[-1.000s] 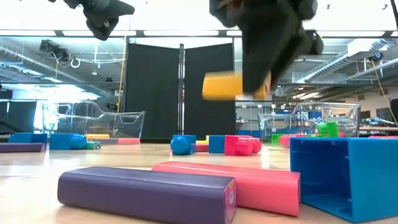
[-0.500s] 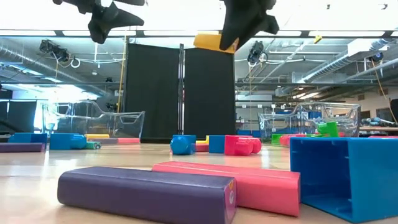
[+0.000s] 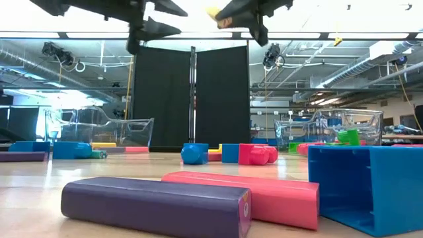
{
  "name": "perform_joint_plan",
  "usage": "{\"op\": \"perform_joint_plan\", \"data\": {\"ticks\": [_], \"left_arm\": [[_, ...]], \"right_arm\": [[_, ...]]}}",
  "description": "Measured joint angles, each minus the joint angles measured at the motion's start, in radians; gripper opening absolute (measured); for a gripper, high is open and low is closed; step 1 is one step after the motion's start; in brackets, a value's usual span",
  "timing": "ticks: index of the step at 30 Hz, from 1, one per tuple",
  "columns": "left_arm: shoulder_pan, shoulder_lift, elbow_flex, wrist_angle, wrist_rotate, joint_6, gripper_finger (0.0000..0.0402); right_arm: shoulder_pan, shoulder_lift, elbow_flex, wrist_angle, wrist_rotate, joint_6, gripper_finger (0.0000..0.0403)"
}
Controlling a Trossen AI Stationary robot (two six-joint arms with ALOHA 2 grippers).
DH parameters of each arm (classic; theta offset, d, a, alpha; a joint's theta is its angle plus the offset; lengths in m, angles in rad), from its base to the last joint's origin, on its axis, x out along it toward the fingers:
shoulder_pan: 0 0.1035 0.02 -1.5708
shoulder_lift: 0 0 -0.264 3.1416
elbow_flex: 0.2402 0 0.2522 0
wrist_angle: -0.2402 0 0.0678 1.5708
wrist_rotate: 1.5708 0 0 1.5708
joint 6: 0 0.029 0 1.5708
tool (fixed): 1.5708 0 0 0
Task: Sort blocks by size
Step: Put the yellow block into the top left transparent bin
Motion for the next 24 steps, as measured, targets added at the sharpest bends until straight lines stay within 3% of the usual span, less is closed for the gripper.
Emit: {"op": "perform_joint_plan", "data": {"ticks": [8,16,24], "left_arm": [[0.135,0.083,0.001,0.331,0.071,-0.059,0.0204],[0.166,0.147,0.003,0.445,0.134,-0.143,0.0204],[0.170,0.228,0.136,0.408,0.151,-0.073,0.0203]], "right_arm": [[-0.116,-0.031,0.000,0.022,-0.143,-0.020,0.0069],[-0.201,-0.028,0.000,0.044,-0.268,0.004,0.0069],[-0.232,-0.028,0.001,0.069,-0.321,0.020,0.0069]]}}
